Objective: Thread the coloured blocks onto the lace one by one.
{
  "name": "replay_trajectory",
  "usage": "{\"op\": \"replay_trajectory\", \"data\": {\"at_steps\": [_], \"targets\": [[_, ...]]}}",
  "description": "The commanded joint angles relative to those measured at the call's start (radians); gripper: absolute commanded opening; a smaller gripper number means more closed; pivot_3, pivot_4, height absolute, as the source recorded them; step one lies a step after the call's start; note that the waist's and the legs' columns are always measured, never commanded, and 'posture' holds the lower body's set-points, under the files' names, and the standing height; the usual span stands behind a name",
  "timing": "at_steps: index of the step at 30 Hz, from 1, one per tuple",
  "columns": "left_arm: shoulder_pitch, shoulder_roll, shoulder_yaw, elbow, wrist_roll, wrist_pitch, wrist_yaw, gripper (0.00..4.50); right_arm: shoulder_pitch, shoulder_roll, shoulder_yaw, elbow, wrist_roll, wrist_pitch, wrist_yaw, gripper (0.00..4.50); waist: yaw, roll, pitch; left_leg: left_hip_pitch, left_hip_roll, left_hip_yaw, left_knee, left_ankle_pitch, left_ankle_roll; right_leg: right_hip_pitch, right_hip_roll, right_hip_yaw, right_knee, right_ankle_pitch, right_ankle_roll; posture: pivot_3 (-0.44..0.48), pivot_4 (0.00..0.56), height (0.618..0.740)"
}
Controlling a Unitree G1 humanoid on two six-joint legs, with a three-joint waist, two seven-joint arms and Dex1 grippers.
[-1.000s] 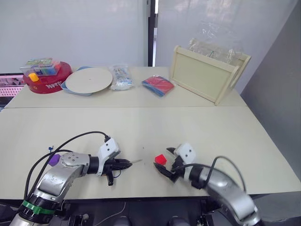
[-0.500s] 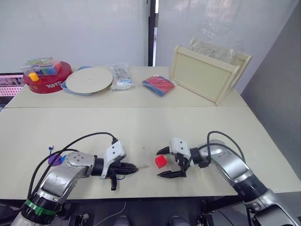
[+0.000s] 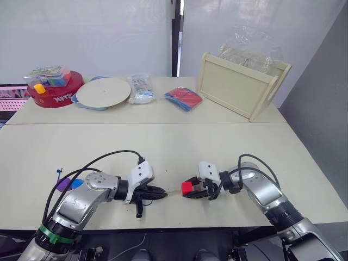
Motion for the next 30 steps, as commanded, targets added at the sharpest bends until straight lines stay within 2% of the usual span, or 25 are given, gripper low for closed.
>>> {"op": "replay_trajectory", "data": {"at_steps": [1, 23, 30], "targets": [[-0.020, -0.009, -0.009, -0.004, 0.006, -0.014, 0.003, 0.00, 0.010, 0.000, -0.017, -0.037, -0.001, 0.003, -0.001, 1.19, 0.000, 0.000, 0.000, 0.000, 0.000, 0.000, 0.000, 0.000, 0.000, 0.000, 0.000, 0.000, 0.000, 0.000, 0.000, 0.000, 0.150, 0.740], [-0.088, -0.061, -0.066, 0.015, 0.031, -0.011, -0.011, 0.00, 0.047, 0.012, -0.018, -0.066, -0.008, 0.001, -0.014, 1.19, 0.000, 0.000, 0.000, 0.000, 0.000, 0.000, 0.001, 0.000, 0.000, 0.001, 0.000, 0.000, 0.000, 0.000, 0.000, 0.000, 0.150, 0.740], [-0.128, -0.122, -0.091, 0.013, 0.032, 0.000, 0.010, 0.00, 0.062, 0.030, -0.002, -0.070, -0.014, -0.019, -0.003, 1.19, 0.004, 0.000, 0.000, 0.000, 0.000, 0.000, 0.002, 0.000, 0.000, 0.001, 0.000, 0.000, 0.001, 0.000, 0.000, 0.000, 0.150, 0.740]]}}
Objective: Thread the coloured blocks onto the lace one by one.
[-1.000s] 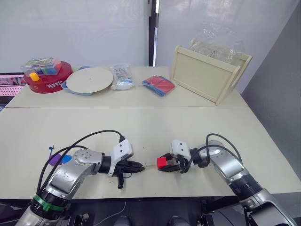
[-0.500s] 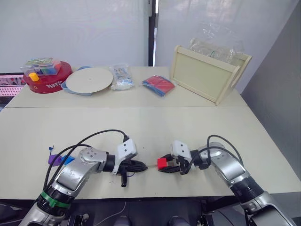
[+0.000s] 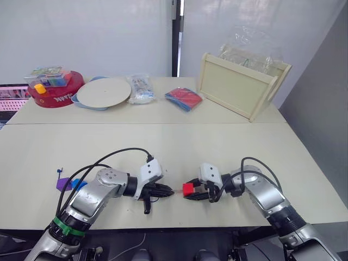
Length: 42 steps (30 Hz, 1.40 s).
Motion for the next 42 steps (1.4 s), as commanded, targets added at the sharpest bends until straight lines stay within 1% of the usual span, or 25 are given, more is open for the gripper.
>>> {"op": "replay_trajectory", "data": {"at_steps": [1, 7, 14, 18, 25, 28, 31, 36, 42], "targets": [[-0.047, -0.057, -0.022, -0.043, -0.014, -0.007, 0.010, 0.00, 0.019, 0.032, 0.030, -0.032, -0.006, -0.026, 0.008, 1.19, 0.001, 0.000, 0.000, 0.000, 0.000, 0.000, 0.000, 0.000, 0.000, 0.000, 0.000, 0.000, 0.000, 0.000, 0.000, 0.000, 0.150, 0.740], [-0.055, -0.059, -0.033, -0.035, 0.000, -0.018, -0.011, 0.00, 0.025, 0.054, 0.034, -0.025, -0.016, -0.034, 0.021, 1.19, -0.001, 0.000, 0.000, 0.000, 0.000, 0.000, 0.001, 0.000, 0.000, 0.001, 0.000, 0.000, 0.000, 0.000, 0.000, 0.000, 0.150, 0.740], [-0.027, 0.006, -0.001, -0.028, 0.008, -0.037, -0.052, 0.00, 0.042, 0.049, 0.028, 0.002, -0.027, -0.045, 0.041, 1.19, -0.004, 0.000, 0.000, 0.001, 0.000, 0.000, 0.001, 0.000, 0.000, 0.001, 0.000, 0.000, 0.000, 0.000, 0.000, 0.000, 0.150, 0.740], [0.003, 0.059, 0.029, -0.022, 0.000, -0.054, -0.083, 0.00, 0.067, 0.051, 0.037, 0.018, -0.036, -0.039, 0.045, 1.19, -0.008, 0.000, 0.000, 0.001, 0.001, 0.000, 0.001, 0.000, 0.001, 0.001, 0.001, 0.000, 0.000, 0.000, 0.000, 0.000, 0.150, 0.740], [0.022, 0.090, 0.056, -0.046, -0.031, -0.044, -0.099, 0.00, 0.062, 0.048, 0.035, 0.048, -0.053, -0.056, 0.051, 1.19, -0.007, 0.000, 0.000, 0.003, 0.001, 0.000, 0.001, -0.001, 0.002, 0.003, 0.001, 0.000, 0.000, 0.000, 0.000, 0.000, 0.150, 0.740], [0.032, 0.098, 0.059, -0.048, -0.034, -0.046, -0.099, 0.00, 0.062, 0.048, 0.033, 0.052, -0.053, -0.061, 0.050, 1.19, -0.006, 0.000, 0.000, 0.005, 0.001, 0.000, 0.001, -0.001, 0.002, 0.006, 0.001, 0.000, -0.001, 0.000, 0.000, 0.000, 0.150, 0.740], [0.040, 0.098, 0.058, -0.051, -0.035, -0.046, -0.096, 0.00, 0.062, 0.050, 0.031, 0.056, -0.054, -0.063, 0.047, 1.19, -0.006, 0.000, 0.000, 0.011, 0.001, 0.000, 0.000, -0.003, 0.004, 0.013, 0.001, -0.001, -0.005, 0.000, 0.000, 0.000, 0.150, 0.740], [0.041, 0.081, 0.061, -0.056, -0.045, -0.040, -0.086, 0.00, 0.062, 0.049, 0.031, 0.056, -0.054, -0.065, 0.048, 1.19, -0.005, 0.000, 0.000, 0.011, 0.001, 0.000, 0.000, -0.003, 0.004, 0.013, 0.001, -0.001, -0.005, 0.000, 0.000, 0.000, 0.150, 0.740], [0.061, 0.088, 0.064, -0.055, -0.044, -0.052, -0.086, 0.00, 0.066, 0.046, 0.030, 0.053, -0.053, -0.070, 0.051, 1.19, -0.005, 0.000, 0.000, 0.011, 0.001, 0.000, 0.000, -0.003, 0.005, 0.013, 0.001, -0.001, -0.005, 0.000, 0.000, 0.000, 0.150, 0.740]]}}
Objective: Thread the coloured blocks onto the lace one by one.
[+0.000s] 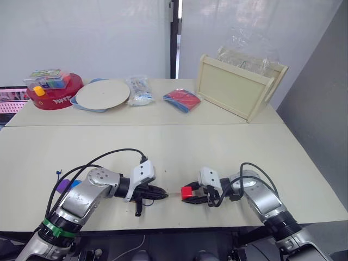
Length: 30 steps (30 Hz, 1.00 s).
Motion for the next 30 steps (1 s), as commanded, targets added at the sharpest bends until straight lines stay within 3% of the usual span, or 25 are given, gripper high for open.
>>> {"op": "replay_trajectory", "data": {"at_steps": [1, 20, 30], "targets": [[-0.002, -0.003, 0.017, -0.035, -0.019, -0.016, -0.001, 0.00, 0.026, -0.001, 0.045, 0.014, -0.023, -0.002, 0.019, 1.19, 0.001, 0.000, 0.000, 0.000, 0.000, 0.000, 0.000, 0.000, 0.000, 0.000, 0.000, 0.000, 0.000, 0.000, 0.000, 0.000, 0.150, 0.740], [-0.017, -0.049, 0.005, -0.039, -0.018, -0.015, 0.017, 0.00, 0.040, -0.002, 0.047, -0.002, -0.021, -0.014, 0.029, 1.19, 0.001, 0.000, 0.000, 0.000, 0.000, 0.000, 0.000, 0.000, 0.000, 0.000, 0.000, 0.000, -0.001, 0.000, 0.000, 0.000, 0.150, 0.740], [-0.120, -0.214, -0.119, 0.039, 0.047, -0.042, 0.048, 0.00, 0.043, 0.004, 0.057, -0.014, -0.025, -0.018, 0.032, 1.19, 0.030, 0.000, 0.000, 0.001, -0.002, 0.000, 0.001, 0.000, 0.000, 0.004, -0.002, -0.001, -0.004, 0.000, 0.001, 0.000, 0.150, 0.740]]}}
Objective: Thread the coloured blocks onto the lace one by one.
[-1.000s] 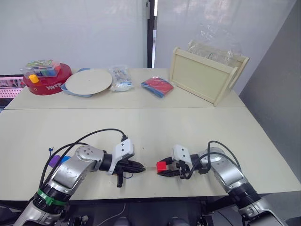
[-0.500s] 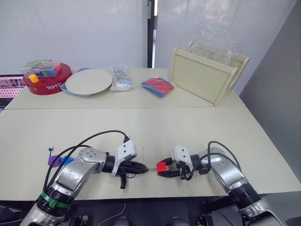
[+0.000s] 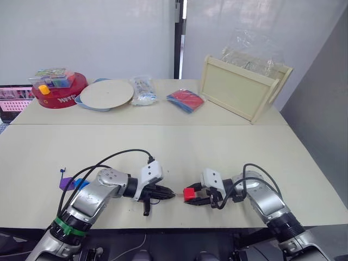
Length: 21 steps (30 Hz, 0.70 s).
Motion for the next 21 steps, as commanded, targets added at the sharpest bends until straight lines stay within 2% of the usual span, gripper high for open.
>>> {"op": "replay_trajectory", "data": {"at_steps": [1, 4, 9, 17, 21], "targets": [[-0.068, -0.114, -0.063, -0.015, 0.003, -0.042, 0.023, 0.00, 0.021, 0.026, 0.071, -0.002, -0.028, 0.002, 0.013, 1.19, 0.010, 0.000, 0.000, 0.001, 0.000, 0.000, 0.000, 0.000, 0.000, 0.002, 0.000, 0.000, -0.001, 0.000, 0.000, 0.000, 0.150, 0.740], [-0.089, -0.146, -0.064, -0.008, 0.006, -0.033, 0.021, 0.00, 0.019, 0.034, 0.073, -0.003, -0.030, 0.006, 0.011, 1.19, 0.015, 0.000, 0.000, 0.007, -0.001, 0.000, 0.000, 0.000, 0.000, 0.011, -0.001, -0.001, -0.005, 0.001, 0.002, 0.000, 0.150, 0.740], [-0.088, -0.143, -0.059, -0.009, 0.013, -0.034, 0.003, 0.00, 0.021, 0.044, 0.070, 0.006, -0.037, 0.011, 0.006, 1.19, 0.014, 0.000, 0.000, 0.008, -0.001, 0.000, 0.000, 0.000, 0.000, 0.012, -0.001, -0.001, -0.005, 0.001, 0.003, 0.000, 0.150, 0.740], [-0.030, -0.052, -0.015, -0.033, 0.009, -0.041, -0.050, 0.00, 0.061, 0.078, 0.043, -0.003, 0.010, 0.052, 0.002, 1.19, 0.001, 0.000, 0.000, 0.009, -0.001, 0.000, -0.001, -0.001, 0.001, 0.012, -0.001, -0.001, -0.005, 0.001, 0.003, 0.000, 0.150, 0.740], [-0.003, -0.001, 0.018, -0.056, -0.001, -0.041, -0.075, 0.00, 0.072, 0.116, 0.032, 0.035, 0.007, -0.002, -0.017, 1.19, -0.018, 0.000, -0.001, 0.009, 0.001, 0.000, -0.002, -0.002, 0.002, 0.012, 0.001, 0.000, -0.006, 0.001, 0.003, 0.000, 0.150, 0.740]]}}
